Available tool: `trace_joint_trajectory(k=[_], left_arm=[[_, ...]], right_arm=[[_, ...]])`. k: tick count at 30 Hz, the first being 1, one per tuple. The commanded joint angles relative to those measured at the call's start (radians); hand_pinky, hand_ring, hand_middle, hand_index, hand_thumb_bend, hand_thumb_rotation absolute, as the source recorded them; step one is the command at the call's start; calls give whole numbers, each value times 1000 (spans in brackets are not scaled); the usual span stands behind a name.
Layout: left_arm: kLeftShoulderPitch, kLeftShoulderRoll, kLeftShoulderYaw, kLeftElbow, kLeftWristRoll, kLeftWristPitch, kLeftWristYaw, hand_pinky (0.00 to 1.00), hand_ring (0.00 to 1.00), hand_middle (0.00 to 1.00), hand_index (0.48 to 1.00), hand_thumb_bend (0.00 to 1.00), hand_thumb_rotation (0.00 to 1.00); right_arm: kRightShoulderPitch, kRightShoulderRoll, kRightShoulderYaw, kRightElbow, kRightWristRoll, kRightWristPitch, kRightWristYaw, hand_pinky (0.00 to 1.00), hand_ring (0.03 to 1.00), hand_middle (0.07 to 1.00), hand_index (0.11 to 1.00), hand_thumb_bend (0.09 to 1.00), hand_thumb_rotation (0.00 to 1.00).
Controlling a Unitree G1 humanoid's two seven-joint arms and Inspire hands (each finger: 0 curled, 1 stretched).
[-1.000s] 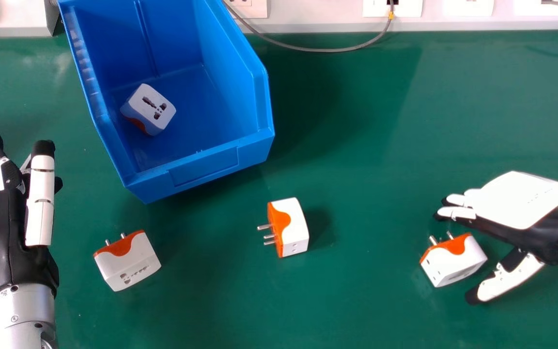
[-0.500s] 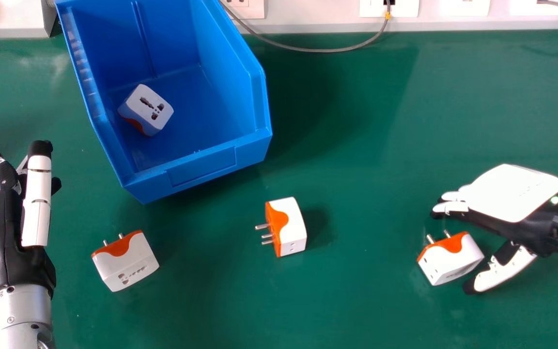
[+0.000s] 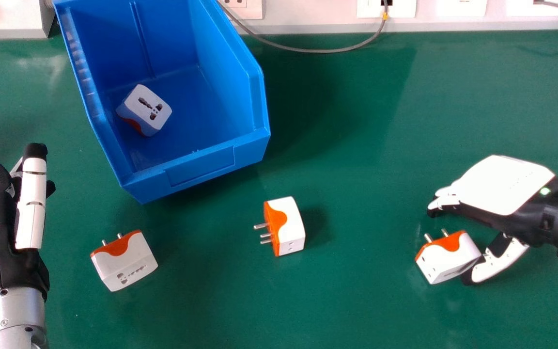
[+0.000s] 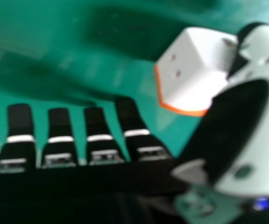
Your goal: Pick all objects and put in blue box
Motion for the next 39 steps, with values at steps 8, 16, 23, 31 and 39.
trace_joint_trajectory(k=[8, 16, 23, 31, 39], left_arm=[[18, 16, 9, -40, 1, -13, -2, 853, 908, 873, 892, 458, 831], [35, 12, 10, -44, 0, -24, -4, 854, 906, 871, 891, 454, 827], [46, 9, 11, -55, -7, -24, -6, 855, 906, 872, 890, 449, 826], [43, 13, 13, -41, -7, -26, -6, 861, 909, 878, 890, 441, 825], [38, 13, 9, -44, 8, -12, 6, 862, 910, 879, 889, 437, 824]], right_arm=[[-16, 31, 55, 40, -24, -1, 0, 725, 839, 863, 822, 503, 526], [-35, 49, 86, 71, -30, 1, -10, 715, 827, 849, 812, 492, 510], [-55, 65, 103, 95, -27, 5, -14, 706, 821, 840, 796, 492, 490], [-79, 94, 108, 147, -25, 31, -56, 703, 818, 837, 797, 510, 508], [-99, 137, 93, 186, 9, 83, -60, 702, 821, 841, 801, 500, 518]])
